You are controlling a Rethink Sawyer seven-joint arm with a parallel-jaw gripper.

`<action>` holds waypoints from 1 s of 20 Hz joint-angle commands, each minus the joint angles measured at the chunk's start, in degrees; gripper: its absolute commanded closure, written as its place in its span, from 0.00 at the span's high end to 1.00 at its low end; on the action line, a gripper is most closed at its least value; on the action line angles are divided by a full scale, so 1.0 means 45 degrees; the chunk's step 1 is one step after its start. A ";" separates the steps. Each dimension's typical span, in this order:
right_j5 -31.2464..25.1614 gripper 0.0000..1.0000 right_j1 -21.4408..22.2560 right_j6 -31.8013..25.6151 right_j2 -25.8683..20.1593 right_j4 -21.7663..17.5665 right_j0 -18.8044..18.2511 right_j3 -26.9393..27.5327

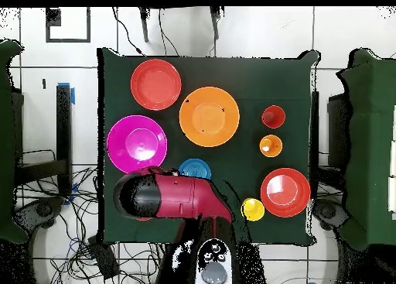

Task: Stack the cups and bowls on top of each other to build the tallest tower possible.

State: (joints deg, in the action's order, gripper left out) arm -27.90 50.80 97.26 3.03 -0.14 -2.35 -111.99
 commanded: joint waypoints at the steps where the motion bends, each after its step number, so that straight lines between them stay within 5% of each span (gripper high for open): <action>1: 0.0535 1.00 -0.0987 0.0694 -0.0842 -0.0796 -0.0211 0.0789; 20: 0.1192 1.00 -0.2920 0.0711 -0.0808 -0.0799 -0.0283 0.2257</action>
State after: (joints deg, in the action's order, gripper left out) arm -25.56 41.51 97.26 3.02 -0.11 -2.83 -106.15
